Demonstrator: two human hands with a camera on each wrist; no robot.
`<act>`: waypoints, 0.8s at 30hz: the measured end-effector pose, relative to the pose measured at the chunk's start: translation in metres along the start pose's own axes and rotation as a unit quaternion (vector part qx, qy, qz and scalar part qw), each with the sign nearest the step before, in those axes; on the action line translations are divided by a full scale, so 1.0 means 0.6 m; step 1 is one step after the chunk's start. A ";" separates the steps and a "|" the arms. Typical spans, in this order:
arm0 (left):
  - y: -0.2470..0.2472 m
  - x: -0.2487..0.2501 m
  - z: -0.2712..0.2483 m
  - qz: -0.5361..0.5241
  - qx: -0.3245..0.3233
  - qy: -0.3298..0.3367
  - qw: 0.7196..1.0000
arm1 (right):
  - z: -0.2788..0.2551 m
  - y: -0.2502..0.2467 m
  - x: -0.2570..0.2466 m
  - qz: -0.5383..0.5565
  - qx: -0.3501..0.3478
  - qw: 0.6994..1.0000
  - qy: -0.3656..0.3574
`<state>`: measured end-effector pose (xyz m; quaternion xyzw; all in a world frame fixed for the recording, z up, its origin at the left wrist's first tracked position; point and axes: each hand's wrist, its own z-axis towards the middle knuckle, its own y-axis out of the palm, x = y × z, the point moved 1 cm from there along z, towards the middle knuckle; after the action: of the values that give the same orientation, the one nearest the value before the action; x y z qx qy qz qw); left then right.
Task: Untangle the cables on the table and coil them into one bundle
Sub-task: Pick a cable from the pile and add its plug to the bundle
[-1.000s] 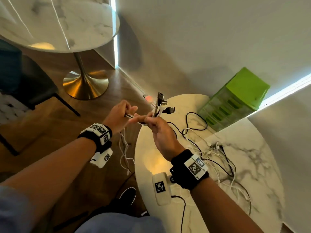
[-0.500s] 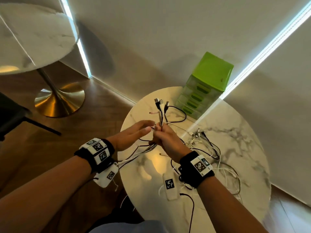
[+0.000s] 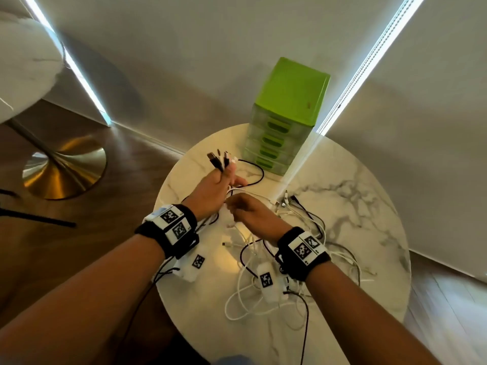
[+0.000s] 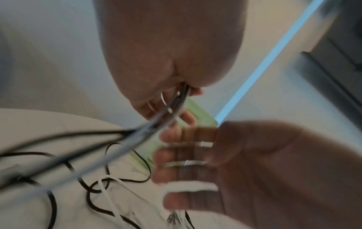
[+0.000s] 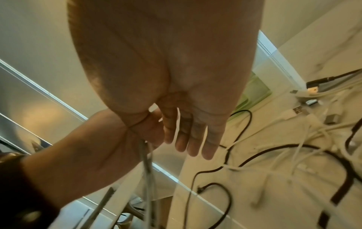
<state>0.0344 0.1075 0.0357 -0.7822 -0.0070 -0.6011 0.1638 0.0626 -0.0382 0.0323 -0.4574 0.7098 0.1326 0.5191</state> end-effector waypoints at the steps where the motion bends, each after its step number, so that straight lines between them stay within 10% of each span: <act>1: -0.002 -0.001 0.009 -0.042 0.022 -0.019 0.999 | 0.016 -0.015 0.017 0.004 0.011 1.000 0.023; 10: -0.008 -0.054 0.036 -0.125 0.026 -0.143 0.981 | 0.183 -0.108 0.195 -0.079 0.080 0.972 0.204; 24: 0.006 -0.077 0.006 0.016 -0.008 -0.099 0.995 | 0.166 -0.104 0.159 -0.216 0.194 0.941 0.175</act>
<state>0.0257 0.1134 -0.0095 -0.8393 -0.0057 -0.5179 0.1653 0.1687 -0.0549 -0.0741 -0.5059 0.6857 -0.2048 0.4816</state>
